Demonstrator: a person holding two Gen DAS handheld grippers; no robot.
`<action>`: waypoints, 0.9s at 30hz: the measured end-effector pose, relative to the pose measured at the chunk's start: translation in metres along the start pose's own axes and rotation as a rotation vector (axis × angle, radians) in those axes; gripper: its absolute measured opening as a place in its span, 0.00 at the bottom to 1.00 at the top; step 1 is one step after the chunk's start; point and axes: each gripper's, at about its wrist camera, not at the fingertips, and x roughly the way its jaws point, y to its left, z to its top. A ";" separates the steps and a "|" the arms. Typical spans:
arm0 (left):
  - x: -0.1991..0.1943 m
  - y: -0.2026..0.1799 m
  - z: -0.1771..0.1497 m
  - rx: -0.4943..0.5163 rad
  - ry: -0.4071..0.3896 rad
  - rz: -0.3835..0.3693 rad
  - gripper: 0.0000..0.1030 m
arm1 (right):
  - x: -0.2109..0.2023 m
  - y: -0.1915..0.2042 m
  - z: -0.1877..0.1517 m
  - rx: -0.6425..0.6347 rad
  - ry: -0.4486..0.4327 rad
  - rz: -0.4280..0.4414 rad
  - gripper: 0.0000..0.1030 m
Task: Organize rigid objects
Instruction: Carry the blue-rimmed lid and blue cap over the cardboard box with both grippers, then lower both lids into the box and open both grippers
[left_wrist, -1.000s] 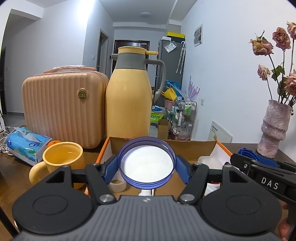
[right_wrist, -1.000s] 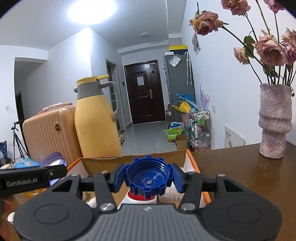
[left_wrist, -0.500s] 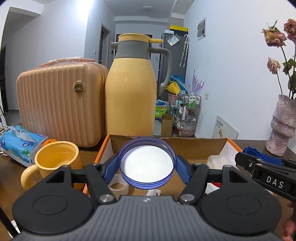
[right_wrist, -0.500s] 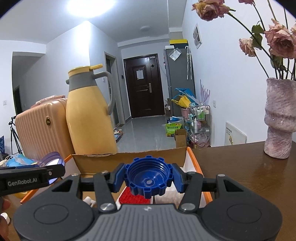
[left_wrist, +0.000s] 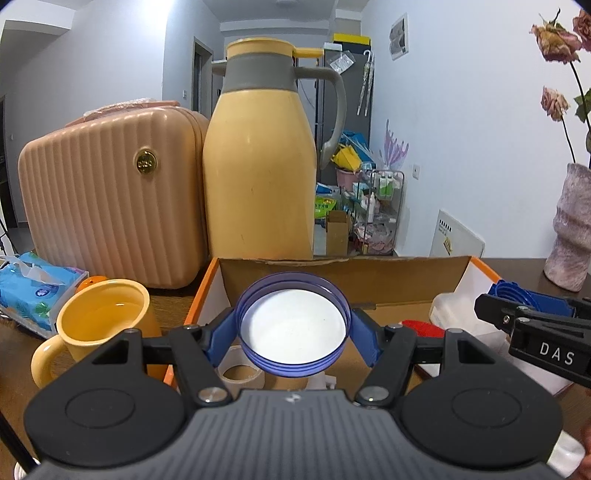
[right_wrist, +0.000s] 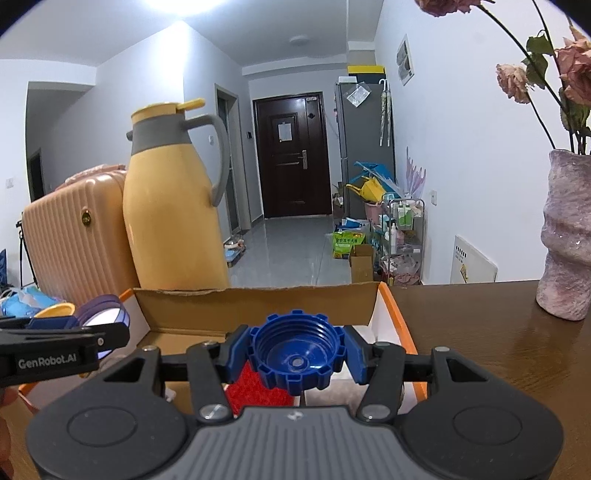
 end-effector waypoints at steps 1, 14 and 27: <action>0.001 0.000 -0.001 0.005 0.008 -0.002 0.66 | 0.001 0.000 0.000 0.000 0.004 0.002 0.51; 0.000 0.004 -0.003 0.012 -0.010 0.040 1.00 | -0.005 -0.002 0.003 0.007 -0.003 -0.036 0.95; -0.004 0.004 -0.001 0.003 -0.015 0.046 1.00 | -0.014 -0.003 0.007 0.010 -0.025 -0.067 0.96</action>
